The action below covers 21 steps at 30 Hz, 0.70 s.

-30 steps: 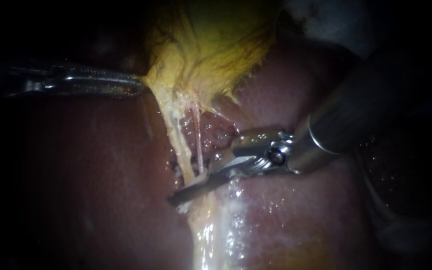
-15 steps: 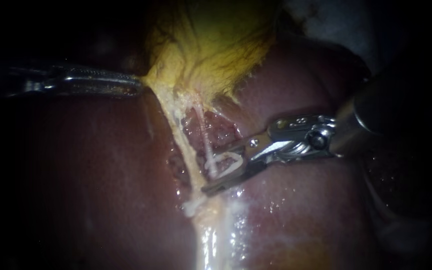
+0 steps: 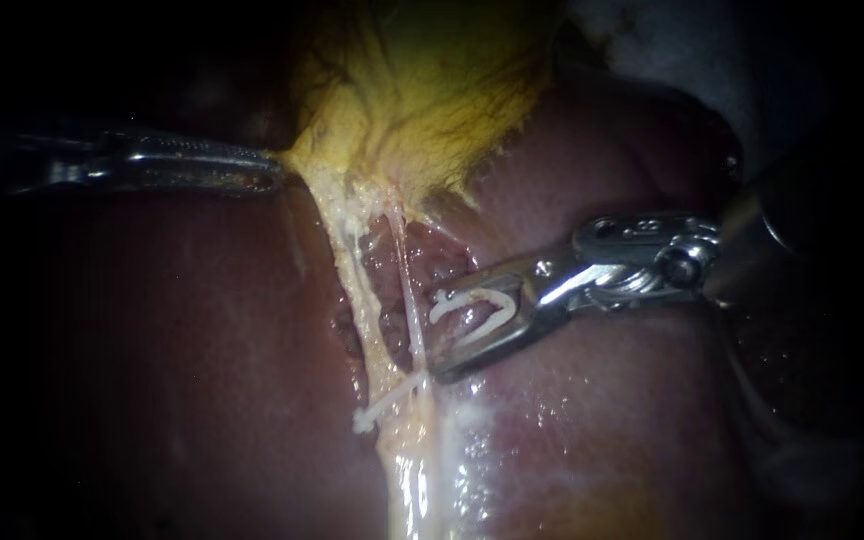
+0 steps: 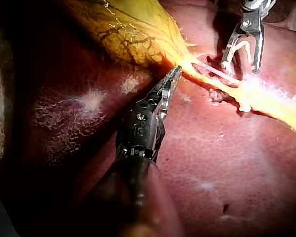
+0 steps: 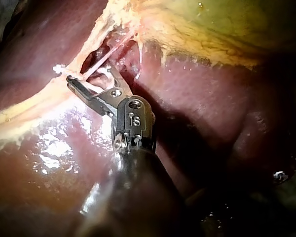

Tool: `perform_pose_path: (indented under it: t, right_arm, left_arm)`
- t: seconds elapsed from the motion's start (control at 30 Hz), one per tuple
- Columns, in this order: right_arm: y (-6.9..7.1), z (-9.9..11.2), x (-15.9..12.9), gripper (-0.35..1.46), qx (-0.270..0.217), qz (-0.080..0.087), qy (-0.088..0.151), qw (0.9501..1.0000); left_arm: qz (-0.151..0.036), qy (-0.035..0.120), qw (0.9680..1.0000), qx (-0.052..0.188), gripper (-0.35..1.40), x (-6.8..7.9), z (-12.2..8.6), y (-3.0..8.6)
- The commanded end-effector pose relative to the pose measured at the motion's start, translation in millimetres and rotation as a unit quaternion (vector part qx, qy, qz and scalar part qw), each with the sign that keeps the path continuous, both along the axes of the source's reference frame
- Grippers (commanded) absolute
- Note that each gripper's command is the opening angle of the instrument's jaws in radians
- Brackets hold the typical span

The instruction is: Clipping second clip left tube

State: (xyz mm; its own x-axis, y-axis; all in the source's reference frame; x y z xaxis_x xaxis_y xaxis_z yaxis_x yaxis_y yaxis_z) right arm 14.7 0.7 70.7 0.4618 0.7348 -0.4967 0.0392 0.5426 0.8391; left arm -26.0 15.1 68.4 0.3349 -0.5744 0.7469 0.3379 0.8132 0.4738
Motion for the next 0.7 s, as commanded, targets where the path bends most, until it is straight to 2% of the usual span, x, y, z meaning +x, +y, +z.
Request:
perform_pose_path:
  t: [0.03, 0.23, 0.5, 0.7]
  right_arm:
    - [0.1, -0.3, 0.0, 0.6, 0.005, -0.006, 0.011, 0.9999]
    - [-0.3, -1.1, 0.7, 0.58, 0.015, -0.023, 0.053, 0.9982]
    - [-0.8, -0.7, 2.4, 0.58, 0.011, -0.025, 0.065, 0.9975]
    - [-1.6, 1.4, 3.1, 0.58, 0.005, -0.024, 0.063, 0.9977]
  left_arm:
    - [0.0, 0.0, 1.0, 0.0, -0.35, 0.0, -0.1, 0.0]
    - [0.0, 0.0, 1.0, 0.0, -0.35, 0.0, -0.1, 0.0]
    - [0.0, 0.0, 1.0, 0.0, -0.35, 0.0, -0.1, 0.0]
    - [0.0, 0.0, 1.0, 0.0, -0.35, 0.0, -0.1, 0.0]
